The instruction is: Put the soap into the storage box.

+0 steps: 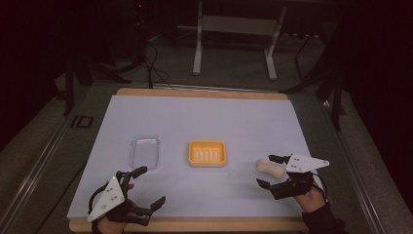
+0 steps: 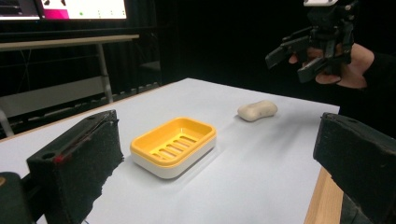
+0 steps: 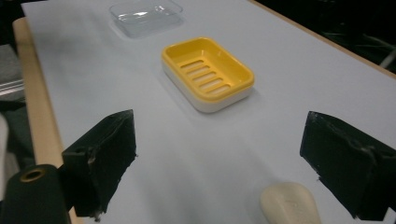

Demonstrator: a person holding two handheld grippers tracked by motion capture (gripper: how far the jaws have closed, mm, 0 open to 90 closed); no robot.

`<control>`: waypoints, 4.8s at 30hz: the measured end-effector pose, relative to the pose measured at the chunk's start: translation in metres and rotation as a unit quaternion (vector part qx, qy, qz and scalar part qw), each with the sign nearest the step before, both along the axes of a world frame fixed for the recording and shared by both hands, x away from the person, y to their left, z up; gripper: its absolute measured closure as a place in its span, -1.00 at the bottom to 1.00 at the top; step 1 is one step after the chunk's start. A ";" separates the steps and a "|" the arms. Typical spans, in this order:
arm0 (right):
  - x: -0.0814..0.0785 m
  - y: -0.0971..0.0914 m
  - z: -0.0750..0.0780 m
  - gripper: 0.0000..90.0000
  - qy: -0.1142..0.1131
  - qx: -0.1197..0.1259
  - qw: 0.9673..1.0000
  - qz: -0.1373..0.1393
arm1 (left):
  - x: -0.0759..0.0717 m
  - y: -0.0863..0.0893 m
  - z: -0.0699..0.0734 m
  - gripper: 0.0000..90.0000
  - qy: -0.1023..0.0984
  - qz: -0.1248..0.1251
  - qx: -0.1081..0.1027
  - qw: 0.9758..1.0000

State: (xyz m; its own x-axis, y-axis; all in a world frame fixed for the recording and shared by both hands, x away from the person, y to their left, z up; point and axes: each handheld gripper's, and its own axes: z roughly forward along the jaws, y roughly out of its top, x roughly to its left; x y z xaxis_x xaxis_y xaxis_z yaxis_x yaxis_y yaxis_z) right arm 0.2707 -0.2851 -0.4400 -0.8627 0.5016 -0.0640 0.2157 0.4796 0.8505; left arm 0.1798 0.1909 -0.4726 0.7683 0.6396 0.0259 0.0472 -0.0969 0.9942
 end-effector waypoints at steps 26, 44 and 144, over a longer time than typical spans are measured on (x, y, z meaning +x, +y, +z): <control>0.007 0.012 0.000 -0.77 0.108 -0.162 0.978 0.070 | 0.000 -0.002 -0.001 -0.97 0.002 -0.005 0.007 1.000; 0.012 0.016 0.006 -0.77 0.152 -0.260 0.952 0.060 | -0.001 -0.003 -0.001 -0.97 0.006 -0.009 0.010 1.000; 0.100 0.011 -0.010 -0.65 0.217 -0.359 0.906 0.051 | 0.002 -0.009 -0.005 -0.97 0.015 -0.023 0.031 0.999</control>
